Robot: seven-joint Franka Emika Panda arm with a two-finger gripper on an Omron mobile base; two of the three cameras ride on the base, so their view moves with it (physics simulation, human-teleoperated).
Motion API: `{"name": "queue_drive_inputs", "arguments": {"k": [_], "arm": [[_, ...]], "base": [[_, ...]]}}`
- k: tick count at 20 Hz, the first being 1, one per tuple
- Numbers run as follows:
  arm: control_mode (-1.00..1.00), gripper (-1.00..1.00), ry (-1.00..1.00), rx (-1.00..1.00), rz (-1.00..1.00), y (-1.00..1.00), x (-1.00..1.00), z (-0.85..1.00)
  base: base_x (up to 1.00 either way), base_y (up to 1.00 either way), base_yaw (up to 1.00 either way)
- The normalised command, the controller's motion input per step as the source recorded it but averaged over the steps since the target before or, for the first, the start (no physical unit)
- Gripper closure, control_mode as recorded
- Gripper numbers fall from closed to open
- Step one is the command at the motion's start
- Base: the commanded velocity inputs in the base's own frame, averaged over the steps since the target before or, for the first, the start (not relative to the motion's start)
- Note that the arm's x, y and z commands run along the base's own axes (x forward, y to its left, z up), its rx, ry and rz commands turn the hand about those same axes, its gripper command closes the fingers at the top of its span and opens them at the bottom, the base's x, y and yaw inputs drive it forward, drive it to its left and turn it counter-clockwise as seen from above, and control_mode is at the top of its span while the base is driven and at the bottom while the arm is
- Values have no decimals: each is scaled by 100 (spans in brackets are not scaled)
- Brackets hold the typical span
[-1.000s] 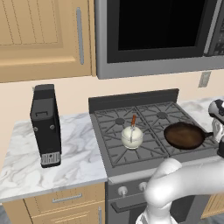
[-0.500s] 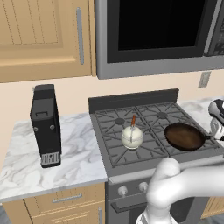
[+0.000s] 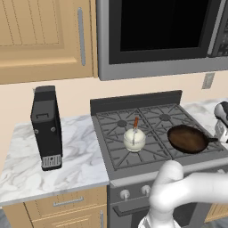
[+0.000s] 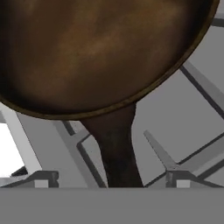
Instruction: Pick the pan from the cabinet and place it on the stove. Then turn on the stove burner for the pan.
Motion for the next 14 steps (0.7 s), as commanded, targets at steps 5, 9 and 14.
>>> {"name": "queue_drive_inputs", "arguments": {"k": [5, 9, 14], "arm": [[-100, -100, -11, 0, -3, 1, -74, 0], [-100, -100, -9, 0, -4, 5, -73, 0], [-100, -100, -5, 0, -5, 28, -43, -1]], "base": [[0, 0, 0], [0, 0, 0], [0, 0, 0]]}}
